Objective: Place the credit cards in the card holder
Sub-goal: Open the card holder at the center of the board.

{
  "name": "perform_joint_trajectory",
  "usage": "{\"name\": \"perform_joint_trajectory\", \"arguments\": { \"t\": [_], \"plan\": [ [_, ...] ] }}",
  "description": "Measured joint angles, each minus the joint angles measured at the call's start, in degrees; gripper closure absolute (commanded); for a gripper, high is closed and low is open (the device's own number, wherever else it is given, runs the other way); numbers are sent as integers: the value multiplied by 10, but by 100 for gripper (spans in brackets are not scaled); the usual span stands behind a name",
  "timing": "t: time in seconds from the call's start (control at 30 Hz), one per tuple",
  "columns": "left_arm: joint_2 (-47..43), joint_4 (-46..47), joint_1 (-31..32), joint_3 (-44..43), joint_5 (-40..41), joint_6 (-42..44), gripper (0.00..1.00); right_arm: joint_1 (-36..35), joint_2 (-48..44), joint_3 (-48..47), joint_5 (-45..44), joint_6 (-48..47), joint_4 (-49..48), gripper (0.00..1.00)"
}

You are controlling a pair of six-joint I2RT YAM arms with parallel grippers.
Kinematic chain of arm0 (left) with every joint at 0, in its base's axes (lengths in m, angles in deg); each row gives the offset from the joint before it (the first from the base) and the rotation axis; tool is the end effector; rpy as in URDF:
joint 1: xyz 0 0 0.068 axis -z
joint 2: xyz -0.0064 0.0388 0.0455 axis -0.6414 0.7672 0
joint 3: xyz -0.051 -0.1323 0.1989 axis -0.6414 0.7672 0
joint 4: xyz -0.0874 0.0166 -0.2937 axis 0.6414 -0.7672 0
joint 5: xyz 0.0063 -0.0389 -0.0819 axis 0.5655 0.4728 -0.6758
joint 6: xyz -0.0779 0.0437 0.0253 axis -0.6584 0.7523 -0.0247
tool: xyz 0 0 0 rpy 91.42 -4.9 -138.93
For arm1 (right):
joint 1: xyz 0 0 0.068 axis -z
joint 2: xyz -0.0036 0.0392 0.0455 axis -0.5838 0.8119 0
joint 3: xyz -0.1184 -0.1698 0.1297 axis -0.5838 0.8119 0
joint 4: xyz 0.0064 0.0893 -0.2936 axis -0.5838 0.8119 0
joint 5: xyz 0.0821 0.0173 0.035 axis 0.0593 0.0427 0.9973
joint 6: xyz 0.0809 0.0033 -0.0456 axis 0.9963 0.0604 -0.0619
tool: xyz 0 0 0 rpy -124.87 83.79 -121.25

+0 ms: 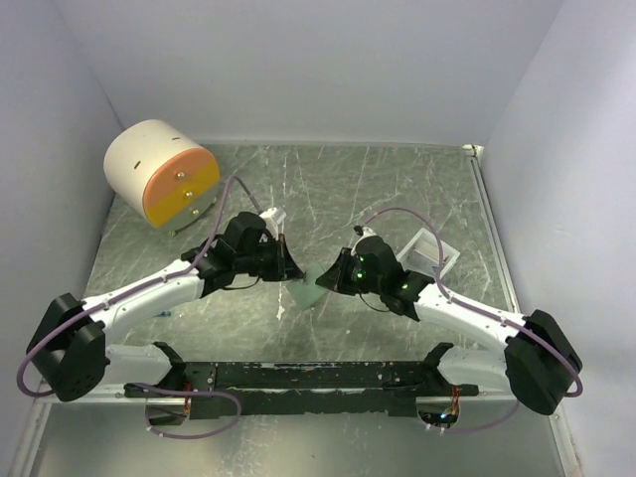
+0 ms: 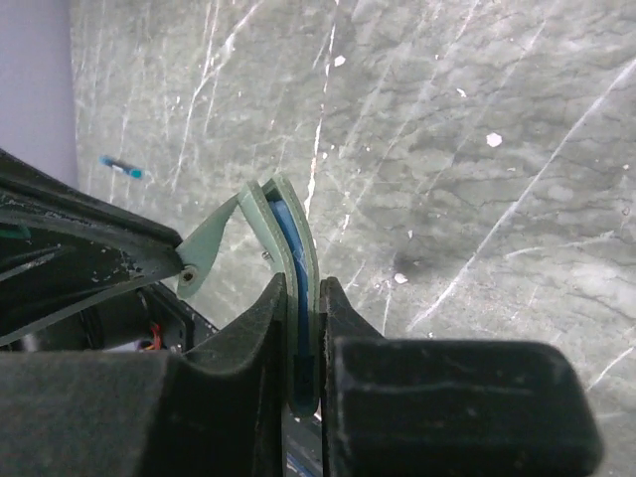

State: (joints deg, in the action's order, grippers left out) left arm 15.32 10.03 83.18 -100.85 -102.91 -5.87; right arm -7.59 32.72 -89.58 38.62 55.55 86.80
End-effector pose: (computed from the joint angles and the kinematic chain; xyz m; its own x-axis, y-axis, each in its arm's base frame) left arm 0.2511 -0.2658 0.1660 -0.8762 -0.0890 -0.4738 0.2875 0.6925 -0.6617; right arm 0.2358 0.2353 0.1275 -0.8433 0.2911 -0.4517 -0.1293 0.7059 0.6964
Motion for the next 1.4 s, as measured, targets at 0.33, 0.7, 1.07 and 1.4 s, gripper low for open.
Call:
{"name": "perform_joint_trajectory", "arguments": {
  "t": [0.33,0.7,1.07,1.4],
  "plan": [
    [-27,-7,-38,43,-35,24,93,-6,20,-3,-8,-98,21,81],
    [-57,-2,-46,97,-66,9,93,1,74,-91,-119,-155,151,35],
    [-90,95,-49,150,-121,-56,93,-18,1,-68,-86,-111,137,40],
    [-91,65,-49,150,-105,-41,93,-25,44,-60,-43,-233,83,49]
  ]
}}
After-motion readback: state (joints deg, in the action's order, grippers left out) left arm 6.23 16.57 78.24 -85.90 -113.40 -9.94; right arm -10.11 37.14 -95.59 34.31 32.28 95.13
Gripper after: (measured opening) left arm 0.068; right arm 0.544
